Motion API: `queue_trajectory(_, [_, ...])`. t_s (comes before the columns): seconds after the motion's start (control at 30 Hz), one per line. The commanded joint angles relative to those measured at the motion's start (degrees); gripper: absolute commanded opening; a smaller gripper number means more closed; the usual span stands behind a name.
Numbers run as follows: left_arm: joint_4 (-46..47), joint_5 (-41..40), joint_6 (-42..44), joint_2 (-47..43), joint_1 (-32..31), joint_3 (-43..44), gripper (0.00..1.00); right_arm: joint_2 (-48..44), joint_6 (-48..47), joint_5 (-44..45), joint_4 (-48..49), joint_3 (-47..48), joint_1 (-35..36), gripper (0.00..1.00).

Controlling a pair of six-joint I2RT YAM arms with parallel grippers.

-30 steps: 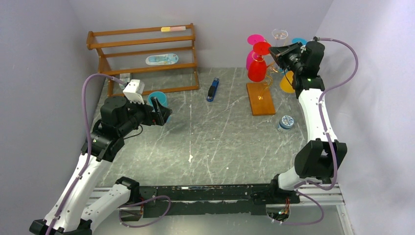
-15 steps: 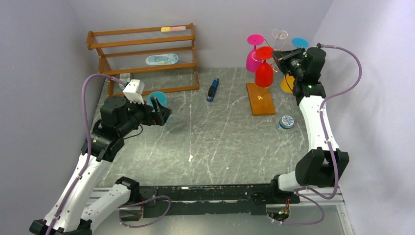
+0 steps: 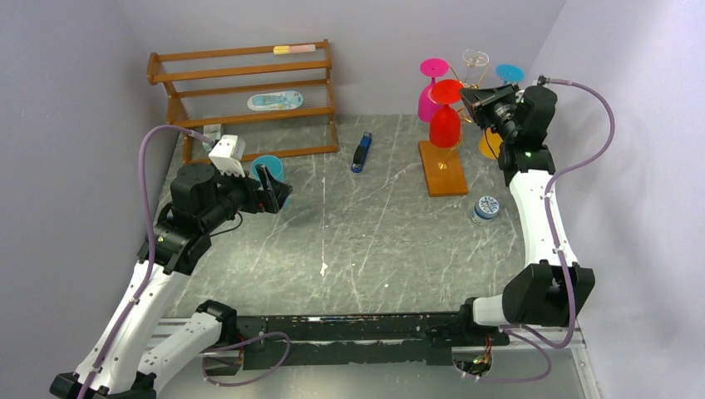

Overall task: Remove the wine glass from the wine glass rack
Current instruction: Pick up the wine glass from the wine rack, then place the wine glass at the center of the board.

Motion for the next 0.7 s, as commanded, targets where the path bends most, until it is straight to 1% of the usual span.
queue_trajectory(0.0, [-0.16,1.03,-0.07,-0.5,-0.08,0.36,0.96,-1.85,-0.31,-4.5,2.02,-1.32,0.09,0.0])
queue_trajectory(0.2, [-0.29,1.33,0.34,-0.36,-0.08,0.65,0.96,-2.17,-2.95,-11.17,1.67,-1.68,0.09,0.0])
queue_trajectory(0.43, [0.38,2.12,0.35,-0.16,-0.08,0.41,0.96,-4.44,-6.17,-15.97,0.36,-2.4,0.09,0.0])
queue_trajectory(0.6, [1.45,3.92,0.2,0.34,-0.08,0.21,0.96,-7.75,-10.48,-21.69,5.19,-5.48,0.47,0.0])
queue_trajectory(0.67, [2.57,5.28,-0.13,0.43,-0.08,-0.08,0.97,-8.4,-13.61,-24.31,4.73,-5.3,1.29,0.0])
